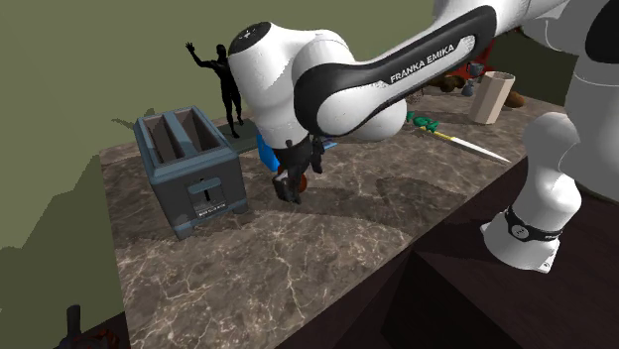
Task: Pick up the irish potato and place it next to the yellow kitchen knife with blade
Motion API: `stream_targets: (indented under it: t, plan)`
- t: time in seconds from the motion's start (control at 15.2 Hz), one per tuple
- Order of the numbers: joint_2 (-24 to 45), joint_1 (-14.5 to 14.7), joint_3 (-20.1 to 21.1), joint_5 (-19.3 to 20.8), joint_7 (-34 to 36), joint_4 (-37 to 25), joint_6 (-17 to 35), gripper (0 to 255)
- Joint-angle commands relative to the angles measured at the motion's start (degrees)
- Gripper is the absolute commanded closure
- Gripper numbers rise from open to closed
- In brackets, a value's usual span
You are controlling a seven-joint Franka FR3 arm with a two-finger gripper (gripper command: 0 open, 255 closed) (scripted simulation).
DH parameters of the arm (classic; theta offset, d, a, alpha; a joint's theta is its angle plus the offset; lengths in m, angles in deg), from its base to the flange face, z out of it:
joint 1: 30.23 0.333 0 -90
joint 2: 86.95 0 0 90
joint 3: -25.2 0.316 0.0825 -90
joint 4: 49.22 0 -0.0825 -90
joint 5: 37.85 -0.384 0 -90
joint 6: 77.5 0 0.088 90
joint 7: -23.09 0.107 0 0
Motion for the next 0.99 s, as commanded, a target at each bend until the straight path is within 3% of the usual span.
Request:
stream_targets:
  t: [0.0, 0.59, 0.92]
  plan:
    - [3.15, -1.35, -1.19, -0.78, 1.75, -3.33, -0.49, 0]
    - [16.10, -8.21, -5.66, -5.03, 8.67, -18.82, -4.23, 0]
    - [15.41, -8.18, -5.71, -4.90, 8.80, -13.95, -0.03, 0]
